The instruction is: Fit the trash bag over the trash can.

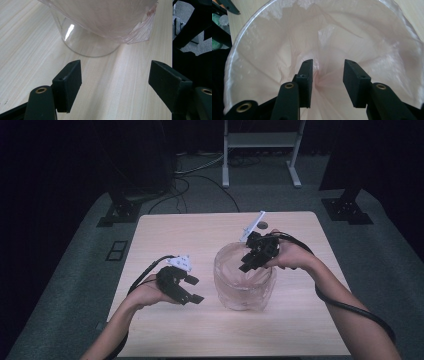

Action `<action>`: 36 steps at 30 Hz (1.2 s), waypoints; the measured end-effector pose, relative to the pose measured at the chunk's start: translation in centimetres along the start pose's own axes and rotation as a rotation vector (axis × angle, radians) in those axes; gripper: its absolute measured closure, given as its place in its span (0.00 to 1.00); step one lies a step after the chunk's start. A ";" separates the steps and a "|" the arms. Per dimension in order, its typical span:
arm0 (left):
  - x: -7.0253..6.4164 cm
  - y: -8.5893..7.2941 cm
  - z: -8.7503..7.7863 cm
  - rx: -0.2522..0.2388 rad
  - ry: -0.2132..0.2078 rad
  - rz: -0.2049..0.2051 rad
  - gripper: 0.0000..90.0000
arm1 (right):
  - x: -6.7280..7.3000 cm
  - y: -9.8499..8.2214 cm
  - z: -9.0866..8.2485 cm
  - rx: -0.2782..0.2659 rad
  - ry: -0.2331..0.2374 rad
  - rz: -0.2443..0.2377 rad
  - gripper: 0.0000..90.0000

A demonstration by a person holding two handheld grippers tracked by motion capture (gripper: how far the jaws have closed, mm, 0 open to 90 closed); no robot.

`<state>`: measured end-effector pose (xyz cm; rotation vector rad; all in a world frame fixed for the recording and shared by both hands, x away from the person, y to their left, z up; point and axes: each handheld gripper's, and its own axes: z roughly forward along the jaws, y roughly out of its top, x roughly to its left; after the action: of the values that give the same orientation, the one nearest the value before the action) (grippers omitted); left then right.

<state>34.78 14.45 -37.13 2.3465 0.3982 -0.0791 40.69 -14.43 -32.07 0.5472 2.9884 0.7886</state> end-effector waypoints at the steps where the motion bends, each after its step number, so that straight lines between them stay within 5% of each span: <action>1: 0.0 0.1 -0.1 -0.001 0.003 0.003 0.28 | 0.1 -0.3 -0.3 -0.012 -0.004 0.000 0.66; 12: 0.3 0.6 -0.2 0.011 0.022 -0.021 0.22 | 0.2 -3.3 -2.8 -0.103 0.003 0.018 0.63; 24: 0.5 1.1 -0.5 0.011 0.036 -0.033 0.21 | -0.3 -7.1 -6.5 -0.151 -0.045 0.068 0.61; 36: 0.7 1.2 0.0 -0.003 0.036 -0.036 0.21 | -1.1 -11.1 -7.2 -0.172 -0.065 0.145 0.60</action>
<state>35.84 13.81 -36.48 2.3408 0.4575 -0.0538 37.37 -27.24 -31.16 0.7720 2.8112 1.0045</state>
